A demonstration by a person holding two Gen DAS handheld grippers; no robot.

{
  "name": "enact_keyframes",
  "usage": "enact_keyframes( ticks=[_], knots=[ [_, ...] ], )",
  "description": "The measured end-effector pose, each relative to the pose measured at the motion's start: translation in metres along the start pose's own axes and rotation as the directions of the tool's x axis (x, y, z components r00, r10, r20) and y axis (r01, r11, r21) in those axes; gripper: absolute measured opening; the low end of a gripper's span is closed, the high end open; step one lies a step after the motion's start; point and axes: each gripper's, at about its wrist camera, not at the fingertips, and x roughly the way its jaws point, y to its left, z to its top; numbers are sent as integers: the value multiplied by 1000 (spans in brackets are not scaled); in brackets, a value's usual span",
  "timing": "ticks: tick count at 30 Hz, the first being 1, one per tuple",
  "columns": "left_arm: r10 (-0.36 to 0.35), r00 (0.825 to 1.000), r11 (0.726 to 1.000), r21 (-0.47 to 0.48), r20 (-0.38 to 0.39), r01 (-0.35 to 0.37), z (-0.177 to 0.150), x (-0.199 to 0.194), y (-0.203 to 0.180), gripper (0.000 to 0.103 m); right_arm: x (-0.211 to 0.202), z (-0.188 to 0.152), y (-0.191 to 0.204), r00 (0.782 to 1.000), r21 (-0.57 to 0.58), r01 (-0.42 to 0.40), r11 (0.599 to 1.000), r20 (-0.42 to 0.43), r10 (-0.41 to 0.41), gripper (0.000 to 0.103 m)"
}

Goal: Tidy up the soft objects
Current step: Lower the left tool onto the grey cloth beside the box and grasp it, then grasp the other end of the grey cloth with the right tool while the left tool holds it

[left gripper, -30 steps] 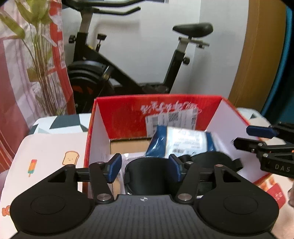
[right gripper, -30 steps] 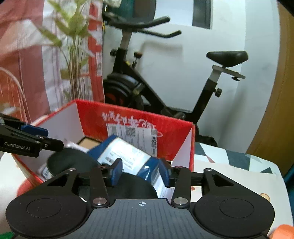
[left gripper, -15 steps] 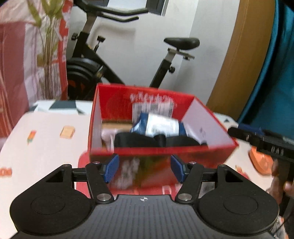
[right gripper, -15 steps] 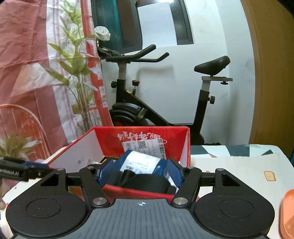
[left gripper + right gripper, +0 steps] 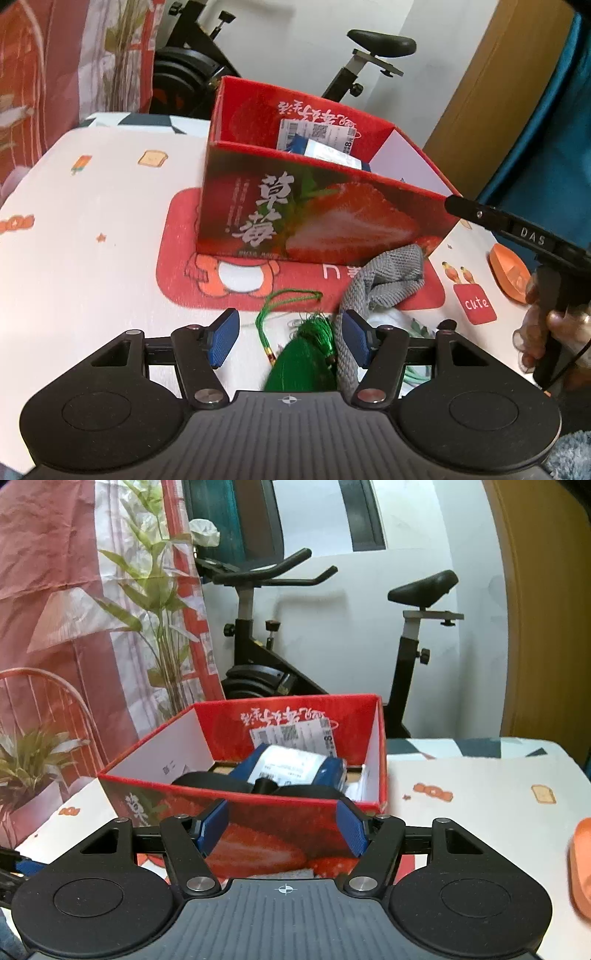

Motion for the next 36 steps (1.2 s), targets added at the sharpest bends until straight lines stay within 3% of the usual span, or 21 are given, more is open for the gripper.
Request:
enact_keyframes(
  ticks=[13,20,31,33,35,36],
  knots=[
    [-22,1000,999,-23,-5,22,-13,-8,-9,61,7,-29,14,991,2,-8,1000,-133,8,61],
    [-51,998,997,-55,-33,49,-27,-10,-13,47,3,-37,14,988,11,-6,1000,-154,8,61],
    [-64,994,997,-53,-89,60,-51,-10,-21,45,-10,-54,13,985,26,-9,1000,-170,13,61],
    [-58,993,997,-61,-105,52,-54,-6,-19,38,-11,-59,12,983,27,-6,1000,-182,10,61],
    [-44,993,997,-71,-109,37,-55,-5,-16,16,-12,-62,12,982,29,1,1000,-190,4,61],
    [-41,994,997,-76,-100,33,-54,-6,-14,16,-13,-63,12,981,31,4,1000,-192,1,61]
  ],
)
